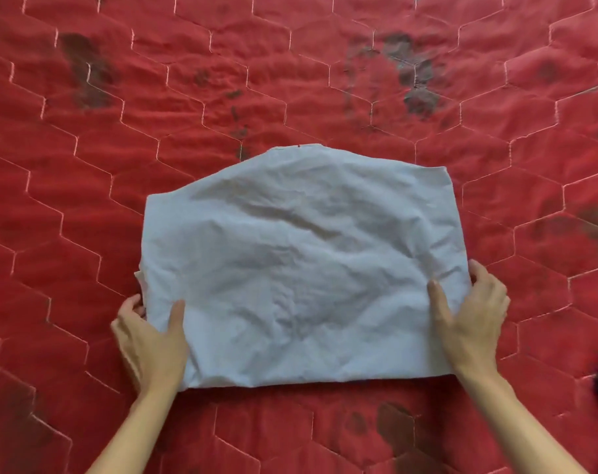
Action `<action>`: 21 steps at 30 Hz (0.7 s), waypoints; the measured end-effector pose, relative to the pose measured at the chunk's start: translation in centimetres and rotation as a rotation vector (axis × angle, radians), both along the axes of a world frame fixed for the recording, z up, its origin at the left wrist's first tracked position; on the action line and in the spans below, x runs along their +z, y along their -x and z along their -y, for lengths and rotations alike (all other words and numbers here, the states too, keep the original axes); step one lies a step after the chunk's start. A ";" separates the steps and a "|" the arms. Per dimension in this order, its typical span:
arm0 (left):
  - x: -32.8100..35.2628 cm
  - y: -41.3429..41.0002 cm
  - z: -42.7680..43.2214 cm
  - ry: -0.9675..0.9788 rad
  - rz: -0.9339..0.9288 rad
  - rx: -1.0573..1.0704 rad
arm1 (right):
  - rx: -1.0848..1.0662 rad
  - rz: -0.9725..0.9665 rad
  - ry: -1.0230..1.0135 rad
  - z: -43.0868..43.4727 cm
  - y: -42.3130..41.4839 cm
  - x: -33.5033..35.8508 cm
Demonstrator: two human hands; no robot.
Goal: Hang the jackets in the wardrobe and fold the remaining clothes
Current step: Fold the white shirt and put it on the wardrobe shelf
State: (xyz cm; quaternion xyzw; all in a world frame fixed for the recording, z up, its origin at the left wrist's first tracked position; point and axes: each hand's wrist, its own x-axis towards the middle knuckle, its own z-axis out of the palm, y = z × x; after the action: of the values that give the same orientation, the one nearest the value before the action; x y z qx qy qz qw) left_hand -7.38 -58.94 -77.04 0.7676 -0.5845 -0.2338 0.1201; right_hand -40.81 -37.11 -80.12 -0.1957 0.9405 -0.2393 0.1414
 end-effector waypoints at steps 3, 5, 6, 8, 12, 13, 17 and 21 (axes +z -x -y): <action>0.3 -1.2 -1.8 -0.080 0.049 0.074 | -0.099 0.081 0.051 -2.5 -1.6 0.8; 0.3 -2.1 -2.4 -0.099 0.083 0.029 | -0.131 0.139 0.041 -4.0 -2.6 1.1; 0.3 -2.5 -2.5 -0.096 0.083 0.003 | -0.148 0.168 0.033 -4.6 -2.8 1.2; 0.3 -3.4 -2.8 -0.091 0.060 -0.044 | -0.206 0.230 0.045 -5.3 -2.9 1.7; 0.8 -5.5 -3.7 -0.173 0.057 -0.194 | -0.292 0.285 0.099 -6.1 -2.9 2.5; 0.8 -6.3 -3.7 -0.228 0.065 -0.251 | -0.276 0.276 0.091 -6.5 -2.9 2.5; 1.4 -9.6 -2.5 -0.439 0.106 -0.394 | -0.235 0.255 0.051 -8.1 -3.0 2.5; 1.9 -11.0 -1.7 -0.486 0.128 -0.335 | -0.255 0.235 0.036 -8.4 -4.0 3.4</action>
State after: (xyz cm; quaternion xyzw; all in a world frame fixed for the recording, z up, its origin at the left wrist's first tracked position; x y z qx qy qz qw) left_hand 3.57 -57.21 -75.13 0.6801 -0.6362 -0.3344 -0.1445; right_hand -36.82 -28.74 -76.71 -0.0478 0.9303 -0.2933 0.2151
